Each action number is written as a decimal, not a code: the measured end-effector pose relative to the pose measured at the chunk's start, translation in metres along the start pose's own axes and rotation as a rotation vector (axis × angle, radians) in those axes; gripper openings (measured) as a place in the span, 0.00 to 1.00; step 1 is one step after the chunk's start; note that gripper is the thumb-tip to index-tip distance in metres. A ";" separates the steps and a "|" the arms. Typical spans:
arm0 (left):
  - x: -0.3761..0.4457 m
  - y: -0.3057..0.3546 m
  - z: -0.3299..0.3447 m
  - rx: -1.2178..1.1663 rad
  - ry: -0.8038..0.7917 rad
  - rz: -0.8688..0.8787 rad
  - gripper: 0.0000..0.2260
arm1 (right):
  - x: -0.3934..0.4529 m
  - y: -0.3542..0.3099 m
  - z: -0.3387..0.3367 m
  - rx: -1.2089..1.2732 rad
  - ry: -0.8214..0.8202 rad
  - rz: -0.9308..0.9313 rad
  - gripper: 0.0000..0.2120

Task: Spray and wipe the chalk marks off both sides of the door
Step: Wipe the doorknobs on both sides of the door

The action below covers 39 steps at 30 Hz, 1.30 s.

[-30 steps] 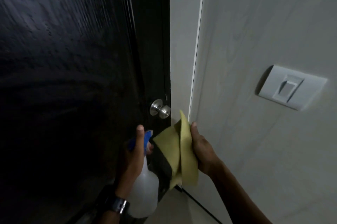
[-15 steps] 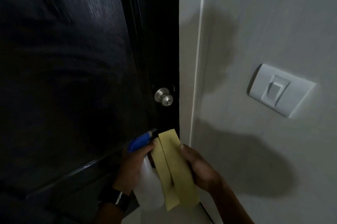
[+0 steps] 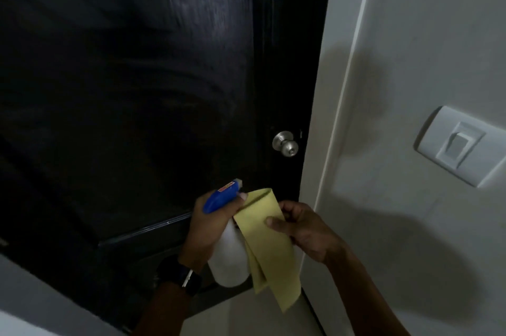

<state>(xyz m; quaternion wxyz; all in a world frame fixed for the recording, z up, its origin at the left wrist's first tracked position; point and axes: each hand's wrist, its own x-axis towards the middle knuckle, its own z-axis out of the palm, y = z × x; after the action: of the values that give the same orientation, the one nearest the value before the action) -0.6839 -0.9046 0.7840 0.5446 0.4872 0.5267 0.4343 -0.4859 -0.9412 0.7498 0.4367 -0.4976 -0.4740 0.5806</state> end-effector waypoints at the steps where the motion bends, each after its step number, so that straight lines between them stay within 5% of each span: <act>1: -0.002 0.001 -0.007 -0.019 -0.003 0.014 0.10 | 0.002 0.000 0.007 0.000 0.035 -0.016 0.16; 6: -0.008 0.000 -0.029 -0.043 -0.039 0.048 0.17 | 0.005 0.002 0.037 -0.111 0.178 -0.156 0.11; 16: -0.008 -0.019 -0.057 0.158 -0.058 0.148 0.17 | 0.014 0.009 0.059 -0.276 0.297 -0.310 0.26; 21: -0.005 -0.025 -0.063 0.138 0.099 0.240 0.13 | 0.011 0.014 0.067 -0.334 0.207 -0.276 0.25; 27: -0.005 -0.035 -0.074 0.054 0.135 0.113 0.16 | 0.010 0.025 0.074 -0.445 0.072 -0.188 0.08; 33: -0.010 -0.031 -0.074 0.135 -0.018 0.184 0.16 | 0.014 0.031 0.078 -0.332 0.147 -0.147 0.08; 39: 0.010 -0.027 -0.077 0.089 0.031 0.306 0.14 | 0.036 0.000 0.035 -0.269 0.055 -0.004 0.12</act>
<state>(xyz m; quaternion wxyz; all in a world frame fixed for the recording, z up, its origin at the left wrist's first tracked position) -0.7616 -0.8935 0.7580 0.4418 0.5786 0.4734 0.4959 -0.5253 -0.9099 0.7457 0.3802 -0.5665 -0.5364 0.4968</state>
